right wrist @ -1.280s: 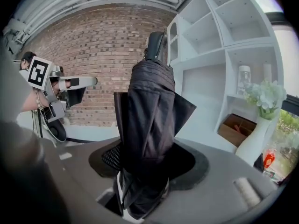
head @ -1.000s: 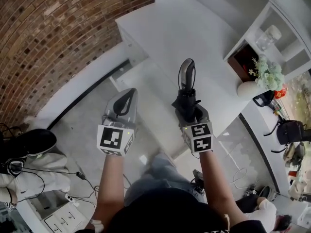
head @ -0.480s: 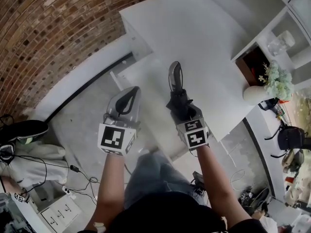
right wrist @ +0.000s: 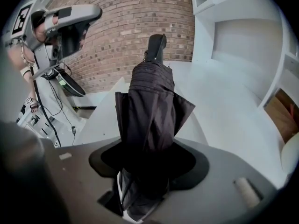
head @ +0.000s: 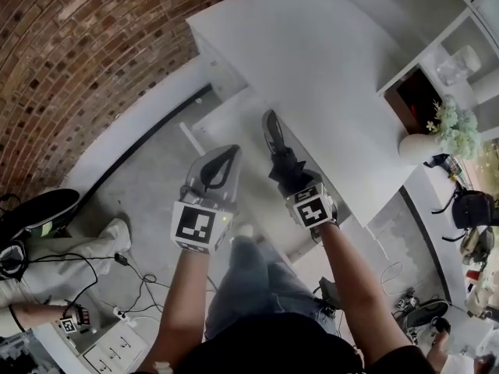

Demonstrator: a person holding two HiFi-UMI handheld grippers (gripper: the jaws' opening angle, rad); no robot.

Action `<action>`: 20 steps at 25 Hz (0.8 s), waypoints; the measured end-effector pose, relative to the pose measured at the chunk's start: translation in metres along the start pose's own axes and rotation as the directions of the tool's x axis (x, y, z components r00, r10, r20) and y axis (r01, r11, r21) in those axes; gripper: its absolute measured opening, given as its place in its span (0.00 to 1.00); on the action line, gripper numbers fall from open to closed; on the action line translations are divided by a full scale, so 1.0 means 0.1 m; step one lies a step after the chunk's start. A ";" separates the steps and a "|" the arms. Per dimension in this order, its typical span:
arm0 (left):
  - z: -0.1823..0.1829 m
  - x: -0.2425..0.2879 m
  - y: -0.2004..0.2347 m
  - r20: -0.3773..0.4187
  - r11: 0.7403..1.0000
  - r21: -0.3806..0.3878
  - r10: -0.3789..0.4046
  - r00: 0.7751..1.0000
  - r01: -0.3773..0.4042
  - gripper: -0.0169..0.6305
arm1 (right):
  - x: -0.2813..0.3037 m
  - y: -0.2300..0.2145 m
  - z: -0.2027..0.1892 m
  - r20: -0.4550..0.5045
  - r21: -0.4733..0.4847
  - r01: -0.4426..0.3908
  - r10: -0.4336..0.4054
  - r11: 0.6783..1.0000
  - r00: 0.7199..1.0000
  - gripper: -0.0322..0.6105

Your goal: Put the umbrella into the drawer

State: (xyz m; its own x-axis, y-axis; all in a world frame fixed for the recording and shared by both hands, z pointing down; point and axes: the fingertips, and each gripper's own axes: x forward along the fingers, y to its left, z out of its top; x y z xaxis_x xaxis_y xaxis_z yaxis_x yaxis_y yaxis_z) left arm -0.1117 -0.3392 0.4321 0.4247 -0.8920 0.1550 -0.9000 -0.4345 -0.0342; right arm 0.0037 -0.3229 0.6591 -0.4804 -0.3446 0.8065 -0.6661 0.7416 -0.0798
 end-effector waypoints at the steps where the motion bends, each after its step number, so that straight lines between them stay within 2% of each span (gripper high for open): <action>1: -0.01 0.02 0.01 -0.002 1.000 0.000 -0.012 1.000 0.012 0.03 | 0.06 0.00 -0.02 -0.019 -0.001 -0.001 0.001 1.000 1.000 0.45; 11: -0.18 0.13 0.13 -0.036 0.996 -0.025 -0.087 0.996 0.086 0.03 | 0.62 0.05 -0.26 -0.220 -0.017 -0.031 0.026 0.999 0.975 0.45; 20: -0.37 0.11 0.33 -0.071 0.997 -0.035 -0.078 0.994 0.076 0.03 | 0.82 0.04 -0.39 -0.318 -0.032 -0.041 0.029 0.999 0.948 0.45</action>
State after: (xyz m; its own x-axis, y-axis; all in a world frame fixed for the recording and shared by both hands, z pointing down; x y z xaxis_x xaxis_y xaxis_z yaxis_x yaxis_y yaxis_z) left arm -0.1400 -0.3584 0.4695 0.4855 -0.8442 0.2273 -0.8682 -0.4961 0.0119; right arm -0.0162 -0.3253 0.7480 -0.2930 -0.1222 0.9483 -0.6271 0.7732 -0.0941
